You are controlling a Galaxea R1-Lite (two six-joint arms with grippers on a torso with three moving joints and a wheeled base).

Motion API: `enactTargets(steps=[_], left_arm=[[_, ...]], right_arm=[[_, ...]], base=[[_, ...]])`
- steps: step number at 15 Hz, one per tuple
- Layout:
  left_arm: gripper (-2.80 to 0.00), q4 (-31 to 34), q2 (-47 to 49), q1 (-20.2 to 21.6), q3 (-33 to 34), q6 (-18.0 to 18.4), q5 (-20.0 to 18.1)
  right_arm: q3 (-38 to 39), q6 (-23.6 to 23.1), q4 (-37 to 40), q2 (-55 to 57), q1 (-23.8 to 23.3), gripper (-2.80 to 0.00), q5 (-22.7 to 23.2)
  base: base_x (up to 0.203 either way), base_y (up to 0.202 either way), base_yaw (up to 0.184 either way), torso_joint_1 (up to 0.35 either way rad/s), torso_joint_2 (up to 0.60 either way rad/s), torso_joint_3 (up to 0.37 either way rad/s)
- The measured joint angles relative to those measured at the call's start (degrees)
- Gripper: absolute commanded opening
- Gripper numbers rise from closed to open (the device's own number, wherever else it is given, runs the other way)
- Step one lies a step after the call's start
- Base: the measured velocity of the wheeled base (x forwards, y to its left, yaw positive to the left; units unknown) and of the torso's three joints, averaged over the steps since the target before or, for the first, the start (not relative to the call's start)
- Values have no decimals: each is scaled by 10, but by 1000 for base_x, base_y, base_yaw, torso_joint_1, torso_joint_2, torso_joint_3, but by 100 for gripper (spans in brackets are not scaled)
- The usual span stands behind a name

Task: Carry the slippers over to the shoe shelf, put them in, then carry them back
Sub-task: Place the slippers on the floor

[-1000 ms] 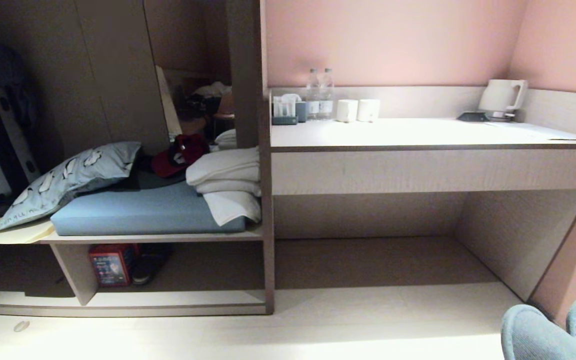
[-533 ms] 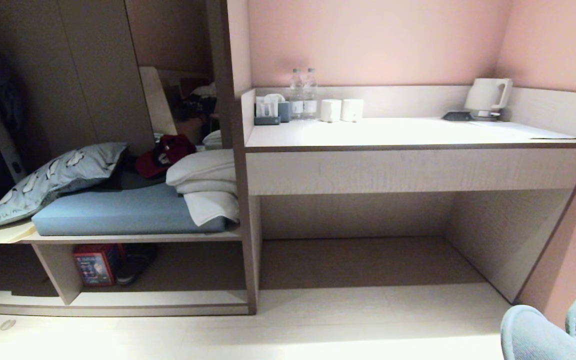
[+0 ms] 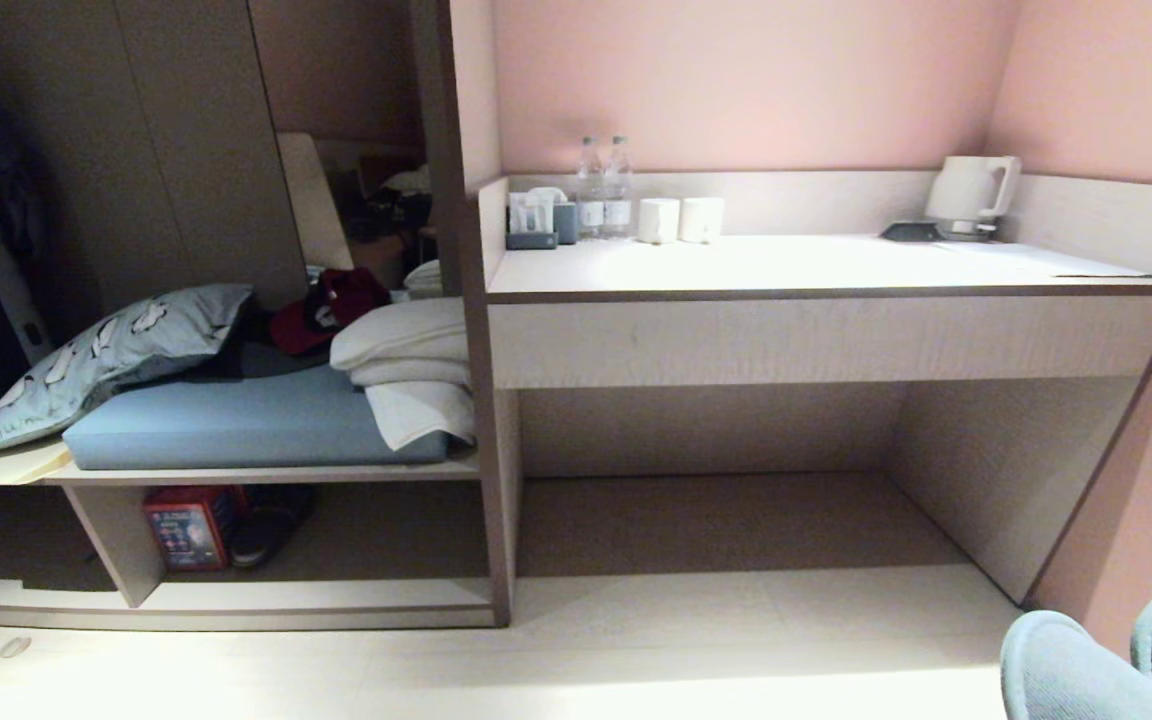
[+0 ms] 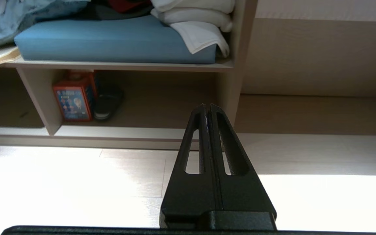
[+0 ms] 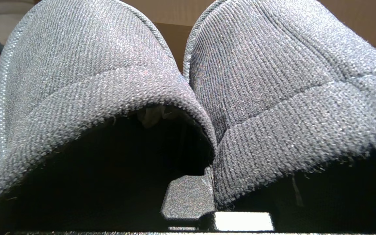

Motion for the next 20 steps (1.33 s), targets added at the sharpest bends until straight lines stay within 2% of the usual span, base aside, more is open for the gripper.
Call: enactTargets(steps=[6,20], left_arm=[[-280,0,0,0,0,0,0],[-280,0,0,0,0,1,0]], right_arm=[[0,0,0,0,0,-280,0],[0,0,0,0,0,-280,0]], base=[[0,0,0,1,0,-17],[0,0,0,1,2,-190]])
